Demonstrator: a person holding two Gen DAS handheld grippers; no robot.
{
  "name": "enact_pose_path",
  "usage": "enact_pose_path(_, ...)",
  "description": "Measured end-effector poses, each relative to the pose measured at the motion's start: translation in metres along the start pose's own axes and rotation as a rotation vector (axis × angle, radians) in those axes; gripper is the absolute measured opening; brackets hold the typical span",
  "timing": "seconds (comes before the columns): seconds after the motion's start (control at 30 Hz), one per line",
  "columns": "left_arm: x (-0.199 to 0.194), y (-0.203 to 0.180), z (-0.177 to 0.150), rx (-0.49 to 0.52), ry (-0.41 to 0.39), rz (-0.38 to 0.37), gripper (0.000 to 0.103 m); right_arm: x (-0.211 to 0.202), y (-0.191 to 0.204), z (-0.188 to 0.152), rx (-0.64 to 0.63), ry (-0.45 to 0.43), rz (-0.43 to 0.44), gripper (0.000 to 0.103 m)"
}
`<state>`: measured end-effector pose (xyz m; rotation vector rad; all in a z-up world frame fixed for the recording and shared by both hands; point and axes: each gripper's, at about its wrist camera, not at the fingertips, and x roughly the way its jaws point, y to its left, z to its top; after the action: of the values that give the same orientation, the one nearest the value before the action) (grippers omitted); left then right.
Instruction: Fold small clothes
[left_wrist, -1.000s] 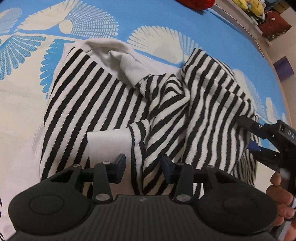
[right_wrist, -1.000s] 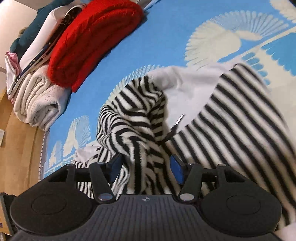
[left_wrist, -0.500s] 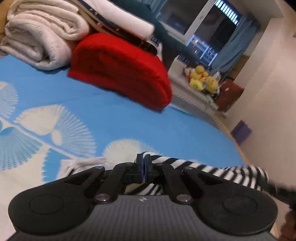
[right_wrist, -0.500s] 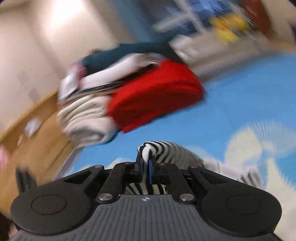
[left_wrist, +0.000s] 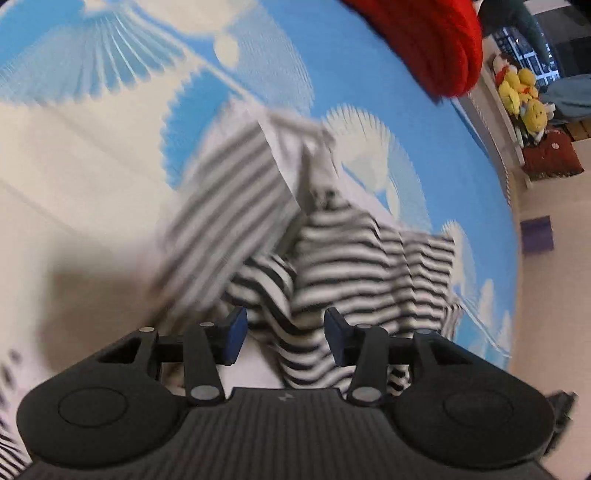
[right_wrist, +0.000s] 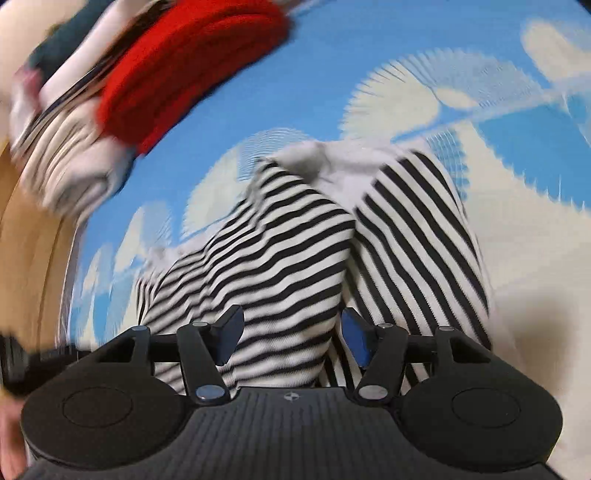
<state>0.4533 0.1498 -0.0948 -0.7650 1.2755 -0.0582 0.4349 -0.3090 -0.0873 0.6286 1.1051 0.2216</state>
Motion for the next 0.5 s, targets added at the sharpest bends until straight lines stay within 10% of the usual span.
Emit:
enact_pose_path(0.2, 0.032, -0.028, -0.015, 0.076, 0.007, 0.081, 0.049, 0.05, -0.002, 0.0, 0.095, 0.02, -0.046, 0.056)
enact_pose_path(0.33, 0.037, -0.043, -0.016, 0.152, -0.087, 0.104, 0.008, 0.062, -0.003, -0.004, 0.131, -0.017, -0.111, 0.001)
enact_pose_path(0.5, -0.035, -0.041, -0.005, 0.092, -0.41, -0.321, 0.004, 0.008, 0.019, 0.005, 0.144, -0.262, 0.058, 0.001)
